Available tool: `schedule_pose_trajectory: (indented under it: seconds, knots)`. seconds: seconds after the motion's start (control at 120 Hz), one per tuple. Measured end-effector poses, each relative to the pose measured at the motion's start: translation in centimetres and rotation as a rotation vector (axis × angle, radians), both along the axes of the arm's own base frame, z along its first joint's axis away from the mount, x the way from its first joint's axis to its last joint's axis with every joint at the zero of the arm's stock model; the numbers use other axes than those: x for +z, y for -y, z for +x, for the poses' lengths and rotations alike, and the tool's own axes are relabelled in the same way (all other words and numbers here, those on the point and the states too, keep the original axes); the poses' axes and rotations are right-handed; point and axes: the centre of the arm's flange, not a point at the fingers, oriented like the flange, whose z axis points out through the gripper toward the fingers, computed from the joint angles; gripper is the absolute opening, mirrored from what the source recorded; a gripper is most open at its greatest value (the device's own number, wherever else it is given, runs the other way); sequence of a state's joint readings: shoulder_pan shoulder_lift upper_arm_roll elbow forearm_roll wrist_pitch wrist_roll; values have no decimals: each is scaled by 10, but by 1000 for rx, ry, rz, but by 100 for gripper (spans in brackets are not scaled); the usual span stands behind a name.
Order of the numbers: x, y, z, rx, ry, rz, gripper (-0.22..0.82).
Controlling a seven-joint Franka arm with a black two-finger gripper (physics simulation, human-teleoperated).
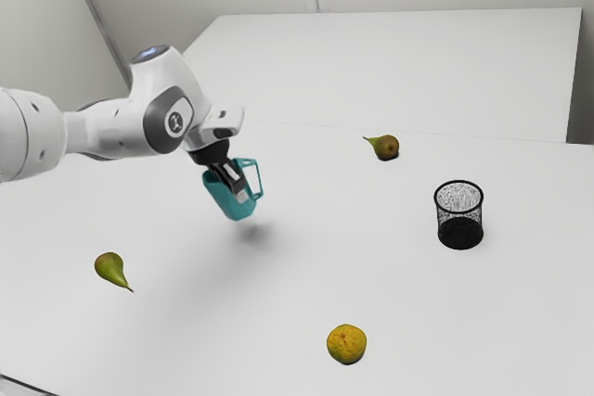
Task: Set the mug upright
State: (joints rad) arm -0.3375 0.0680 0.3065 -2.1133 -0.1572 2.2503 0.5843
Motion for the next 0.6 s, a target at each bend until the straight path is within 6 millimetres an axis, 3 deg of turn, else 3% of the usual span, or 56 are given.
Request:
schedule_pose_trajectory:
  seconds: [0.6]
  knots:
    - [-53,-5,13,74,19,92,-18]
